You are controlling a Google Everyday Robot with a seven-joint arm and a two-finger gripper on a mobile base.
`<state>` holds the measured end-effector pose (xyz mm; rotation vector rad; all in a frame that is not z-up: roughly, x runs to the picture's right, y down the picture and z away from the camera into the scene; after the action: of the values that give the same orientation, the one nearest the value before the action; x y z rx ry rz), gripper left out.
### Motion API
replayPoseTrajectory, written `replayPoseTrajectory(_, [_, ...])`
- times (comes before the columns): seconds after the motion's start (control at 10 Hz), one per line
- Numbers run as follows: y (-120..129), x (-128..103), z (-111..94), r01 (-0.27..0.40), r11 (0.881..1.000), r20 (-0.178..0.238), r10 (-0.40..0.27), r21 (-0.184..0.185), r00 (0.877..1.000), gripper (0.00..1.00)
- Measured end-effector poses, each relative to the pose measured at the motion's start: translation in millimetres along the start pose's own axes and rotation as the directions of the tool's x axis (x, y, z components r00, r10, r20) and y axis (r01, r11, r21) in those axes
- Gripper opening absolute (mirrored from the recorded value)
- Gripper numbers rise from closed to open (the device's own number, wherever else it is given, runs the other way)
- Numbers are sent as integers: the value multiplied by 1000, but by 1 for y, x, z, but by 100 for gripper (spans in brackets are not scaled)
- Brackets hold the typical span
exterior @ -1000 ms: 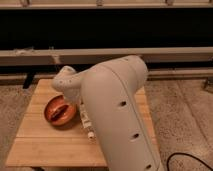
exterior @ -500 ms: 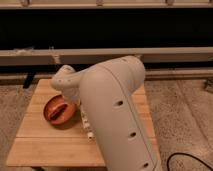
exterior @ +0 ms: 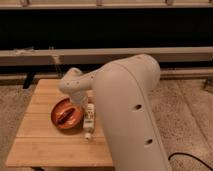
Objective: Drag the ceramic bowl in a circle
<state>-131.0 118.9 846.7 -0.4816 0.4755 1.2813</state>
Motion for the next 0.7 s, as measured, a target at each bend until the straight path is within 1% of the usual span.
replayPoseTrajectory(0.1, [-3,13,-2,3,1000,-11,-3,6,1000,0])
replayPoseTrajectory(0.3, [2,35,-5,28,1000,-29,-28,11,999,0])
replayPoseTrajectory(0.4, [5,46,-5,54,998,-46,-54,11,997,0])
replayPoseTrajectory(0.5, [4,52,-5,73,997,-55,-72,11,996,0])
replayPoseTrajectory(0.6, [5,59,-4,104,995,-67,-103,8,992,0])
replayPoseTrajectory(0.7, [8,68,-3,148,989,-77,-148,1,986,0])
